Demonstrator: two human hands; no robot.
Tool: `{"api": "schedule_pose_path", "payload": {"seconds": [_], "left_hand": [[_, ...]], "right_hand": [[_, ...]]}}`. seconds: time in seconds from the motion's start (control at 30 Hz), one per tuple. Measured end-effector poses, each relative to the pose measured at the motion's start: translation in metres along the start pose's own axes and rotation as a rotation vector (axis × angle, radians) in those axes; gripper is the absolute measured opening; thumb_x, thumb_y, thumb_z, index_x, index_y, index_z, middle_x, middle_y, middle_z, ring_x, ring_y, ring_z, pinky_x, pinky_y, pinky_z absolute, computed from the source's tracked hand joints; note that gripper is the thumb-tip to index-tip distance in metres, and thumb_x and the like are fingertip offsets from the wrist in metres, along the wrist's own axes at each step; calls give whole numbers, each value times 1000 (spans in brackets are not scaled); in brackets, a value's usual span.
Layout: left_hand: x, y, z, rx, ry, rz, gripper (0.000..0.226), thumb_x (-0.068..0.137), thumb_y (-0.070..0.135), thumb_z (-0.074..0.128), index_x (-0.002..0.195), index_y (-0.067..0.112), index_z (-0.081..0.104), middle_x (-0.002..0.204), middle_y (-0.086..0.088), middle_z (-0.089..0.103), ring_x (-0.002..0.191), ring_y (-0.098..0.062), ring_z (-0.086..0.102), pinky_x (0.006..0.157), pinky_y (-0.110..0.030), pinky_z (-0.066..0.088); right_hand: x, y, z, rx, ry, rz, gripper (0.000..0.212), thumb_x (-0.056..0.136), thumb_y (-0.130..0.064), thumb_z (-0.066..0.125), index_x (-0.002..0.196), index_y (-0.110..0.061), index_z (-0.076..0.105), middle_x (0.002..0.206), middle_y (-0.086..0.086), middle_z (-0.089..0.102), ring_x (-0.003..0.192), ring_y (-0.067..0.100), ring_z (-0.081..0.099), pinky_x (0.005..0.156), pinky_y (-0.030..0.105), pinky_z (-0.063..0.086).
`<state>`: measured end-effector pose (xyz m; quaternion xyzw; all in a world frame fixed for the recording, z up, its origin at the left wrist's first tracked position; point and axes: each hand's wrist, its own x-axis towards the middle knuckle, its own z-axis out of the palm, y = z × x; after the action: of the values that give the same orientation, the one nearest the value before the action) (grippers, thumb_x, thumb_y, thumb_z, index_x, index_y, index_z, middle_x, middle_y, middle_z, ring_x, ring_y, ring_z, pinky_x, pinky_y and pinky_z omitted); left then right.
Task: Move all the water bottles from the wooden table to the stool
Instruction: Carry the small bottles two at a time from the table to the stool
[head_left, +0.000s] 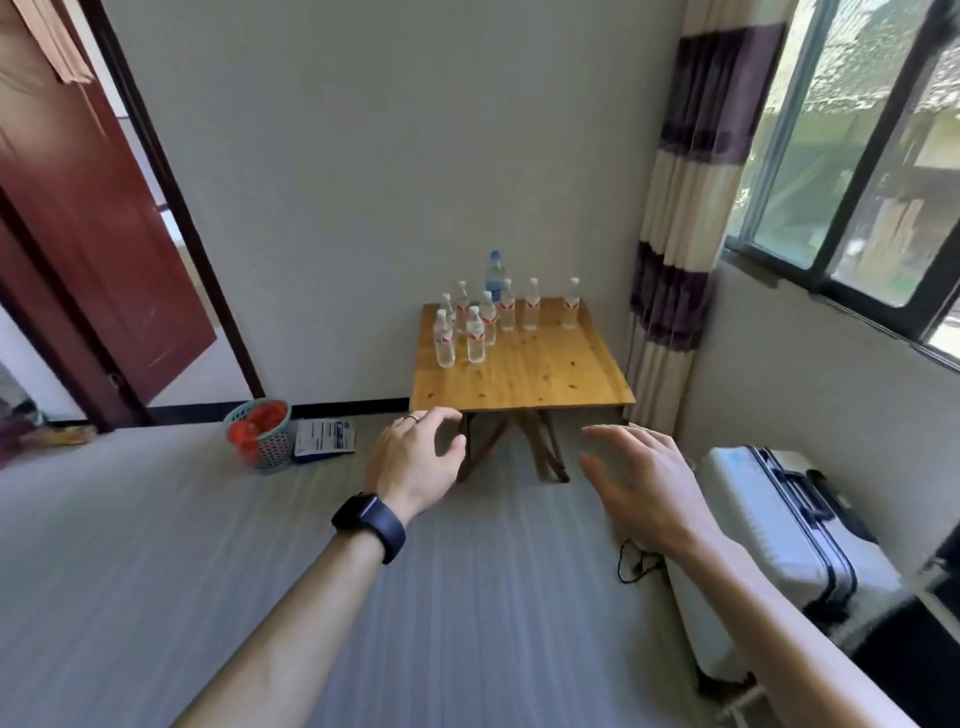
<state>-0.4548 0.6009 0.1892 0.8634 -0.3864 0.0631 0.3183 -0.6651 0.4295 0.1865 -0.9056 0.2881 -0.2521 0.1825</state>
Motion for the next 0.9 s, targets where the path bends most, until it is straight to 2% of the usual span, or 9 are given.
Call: {"api": "schedule_pose_path", "payload": {"seconds": [0.17, 0.47, 0.6, 0.77, 0.9], "left_hand": [[118, -23, 43, 1, -5, 2, 27, 90, 30, 65, 115, 24, 68, 109, -1, 69, 107, -24, 60, 91, -30, 43], [328, -73, 99, 35, 5, -63, 25, 92, 33, 62, 116, 28, 66, 118, 1, 68, 112, -22, 59, 92, -30, 45], [403, -112, 120, 36, -4, -122, 26, 93, 33, 61, 118, 28, 65, 117, 2, 67, 112, -21, 58, 89, -28, 43], [494, -172, 166, -2, -59, -145, 26, 93, 31, 60, 119, 25, 65, 117, 1, 67, 112, -20, 58, 90, -28, 41], [558, -220, 200, -59, -128, -169, 27, 94, 31, 61, 121, 25, 64, 119, 3, 66, 115, -17, 56, 86, -20, 35]], "right_hand": [[118, 32, 48, 31, -7, -23, 38, 92, -49, 57, 128, -38, 60, 128, -16, 62, 130, 19, 44, 107, 34, 39], [360, 54, 126, 83, -58, -79, 41, 94, -55, 53, 132, -38, 57, 136, -13, 58, 137, 16, 36, 109, 35, 37], [444, 56, 168, 94, -91, -86, 41, 94, -53, 55, 132, -37, 57, 136, -14, 57, 138, 14, 34, 106, 26, 32], [538, 72, 243, 83, -150, -53, 43, 94, -53, 55, 134, -37, 55, 137, -14, 56, 138, 15, 36, 106, 28, 33], [603, 83, 305, 96, -212, 30, 43, 93, -53, 56, 134, -39, 54, 136, -14, 57, 136, 17, 38, 103, 28, 35]]}}
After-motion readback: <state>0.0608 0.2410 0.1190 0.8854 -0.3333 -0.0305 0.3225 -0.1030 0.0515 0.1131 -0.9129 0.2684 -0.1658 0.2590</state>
